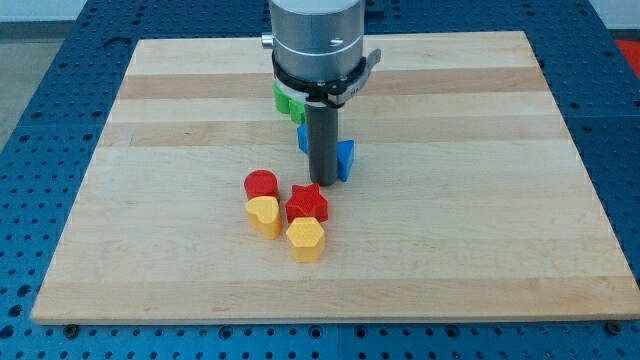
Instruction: Move the ble triangle to the center
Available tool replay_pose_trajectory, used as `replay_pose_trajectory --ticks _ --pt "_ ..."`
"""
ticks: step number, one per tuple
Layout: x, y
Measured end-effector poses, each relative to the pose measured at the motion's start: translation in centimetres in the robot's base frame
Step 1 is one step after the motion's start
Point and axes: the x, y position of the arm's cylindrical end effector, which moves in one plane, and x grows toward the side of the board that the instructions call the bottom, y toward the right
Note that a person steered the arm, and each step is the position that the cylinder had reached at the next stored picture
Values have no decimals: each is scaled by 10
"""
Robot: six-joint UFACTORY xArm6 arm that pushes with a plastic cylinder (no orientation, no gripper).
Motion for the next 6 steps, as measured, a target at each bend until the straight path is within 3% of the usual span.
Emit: replay_pose_trajectory --ticks 2,6 --pt "31 10" --pt "17 25"
